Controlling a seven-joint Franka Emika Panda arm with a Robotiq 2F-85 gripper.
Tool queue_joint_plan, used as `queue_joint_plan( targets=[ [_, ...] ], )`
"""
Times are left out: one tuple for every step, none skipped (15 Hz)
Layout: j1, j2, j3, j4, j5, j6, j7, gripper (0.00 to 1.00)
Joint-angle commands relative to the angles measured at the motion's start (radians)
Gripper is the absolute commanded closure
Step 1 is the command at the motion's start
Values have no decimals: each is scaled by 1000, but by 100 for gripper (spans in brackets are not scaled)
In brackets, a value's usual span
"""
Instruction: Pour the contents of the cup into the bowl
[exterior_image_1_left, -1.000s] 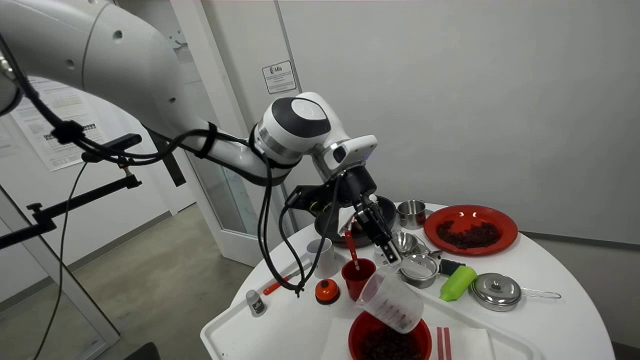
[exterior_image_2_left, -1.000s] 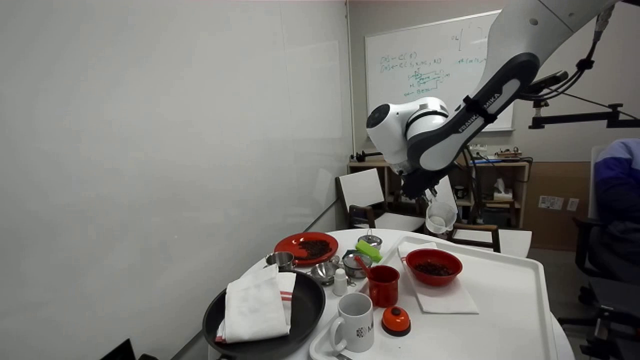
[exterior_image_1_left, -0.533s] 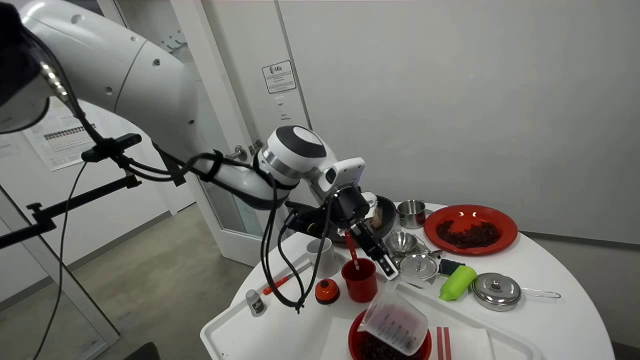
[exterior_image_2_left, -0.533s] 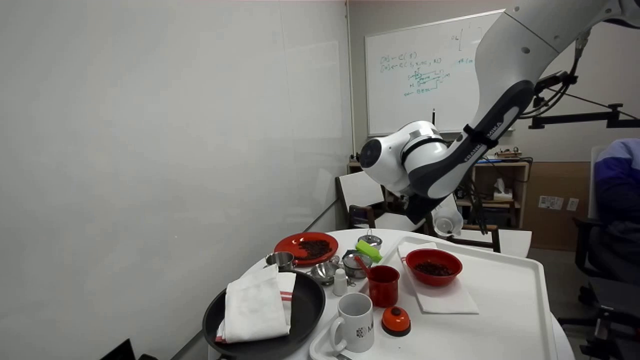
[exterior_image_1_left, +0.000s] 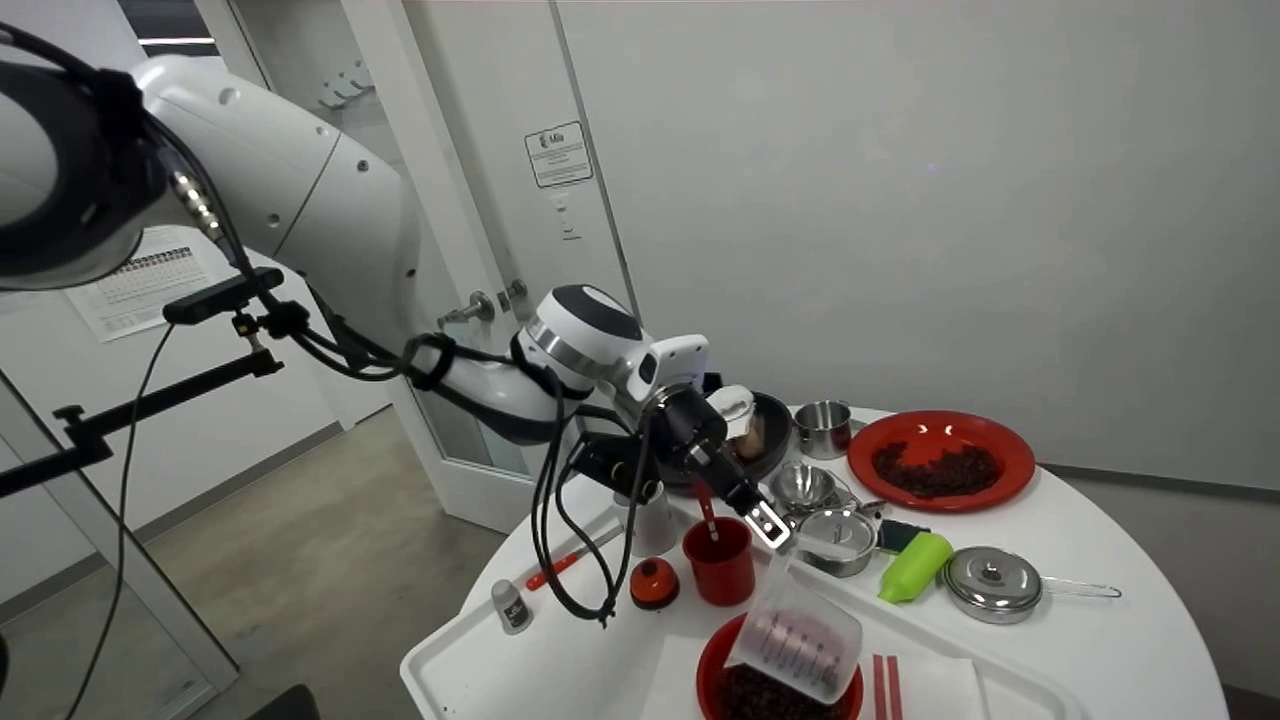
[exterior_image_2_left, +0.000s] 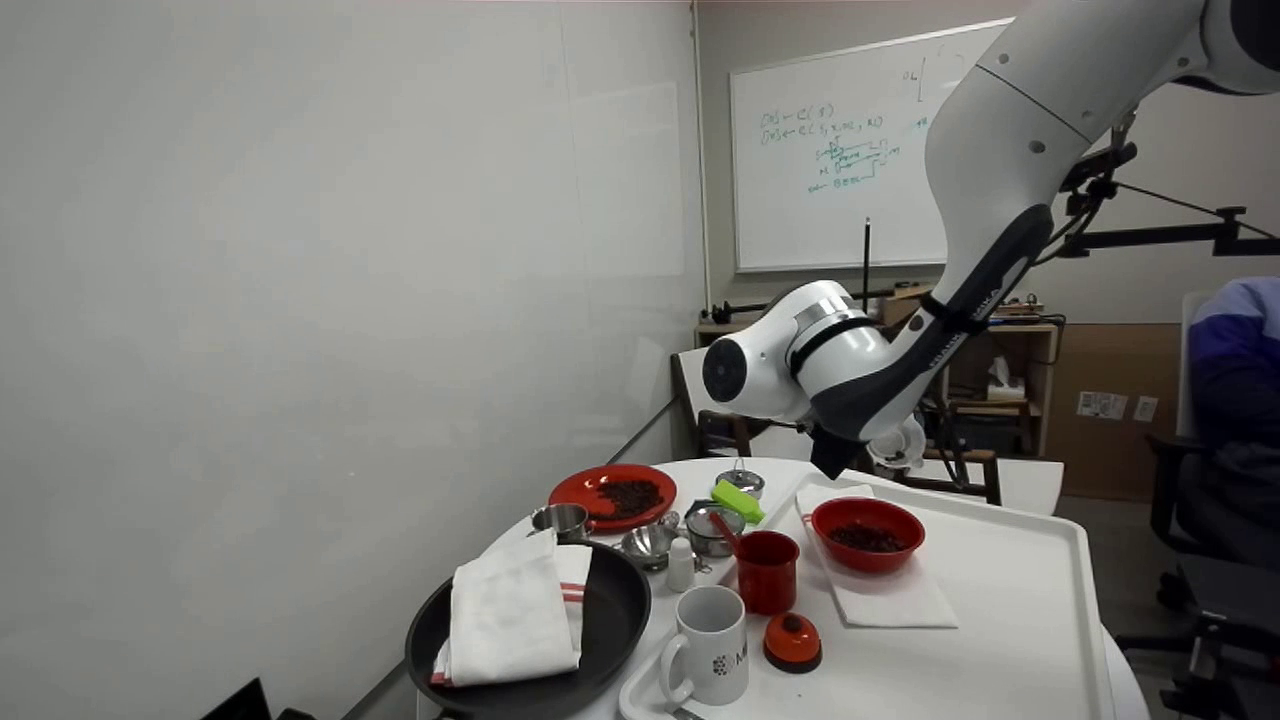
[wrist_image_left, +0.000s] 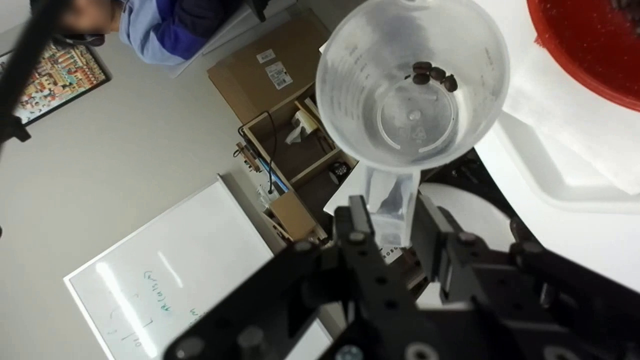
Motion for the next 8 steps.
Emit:
queue_joint_plan(
  targets=[
    [0,17,25,41,-61,-49,53,90],
    [-3,20,29,47,-70,-56,62,90],
    [-3,31,32,62,-71,-75,68,91],
    [-4,43,33,76,-75,-92,72,90],
    [-5,54,33,90,-79,-111,76,90],
    [-1,66,35,104,-82,-135,84,91],
    [-1,77,33,118,-89,-154,91,91],
    [2,92,32,135,-98,-178,98,91]
  ],
)
